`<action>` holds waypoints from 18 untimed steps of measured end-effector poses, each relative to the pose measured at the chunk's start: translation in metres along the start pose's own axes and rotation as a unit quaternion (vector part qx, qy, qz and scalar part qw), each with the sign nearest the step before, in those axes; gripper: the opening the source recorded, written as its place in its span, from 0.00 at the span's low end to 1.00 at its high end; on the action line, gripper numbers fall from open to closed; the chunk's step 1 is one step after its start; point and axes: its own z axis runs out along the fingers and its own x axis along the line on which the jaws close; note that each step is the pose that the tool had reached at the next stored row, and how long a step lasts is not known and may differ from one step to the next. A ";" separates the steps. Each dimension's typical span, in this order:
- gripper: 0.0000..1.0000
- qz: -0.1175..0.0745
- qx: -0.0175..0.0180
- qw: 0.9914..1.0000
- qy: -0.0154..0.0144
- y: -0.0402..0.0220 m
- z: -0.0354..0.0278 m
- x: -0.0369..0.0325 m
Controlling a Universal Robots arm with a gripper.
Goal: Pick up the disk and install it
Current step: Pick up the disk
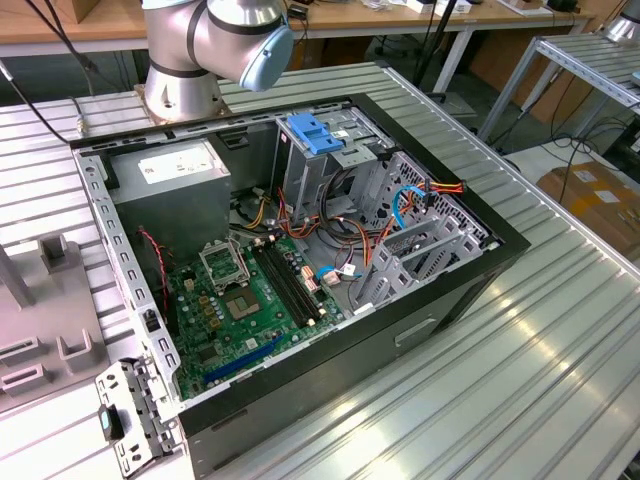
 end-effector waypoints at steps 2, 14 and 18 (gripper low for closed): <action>0.11 -0.026 -0.001 1.000 0.001 0.0000 0.0000 0.0000; 0.11 -0.082 -0.002 0.997 0.004 0.0000 0.0000 0.0000; 0.11 -0.100 -0.002 0.995 0.004 0.0000 0.0000 0.0000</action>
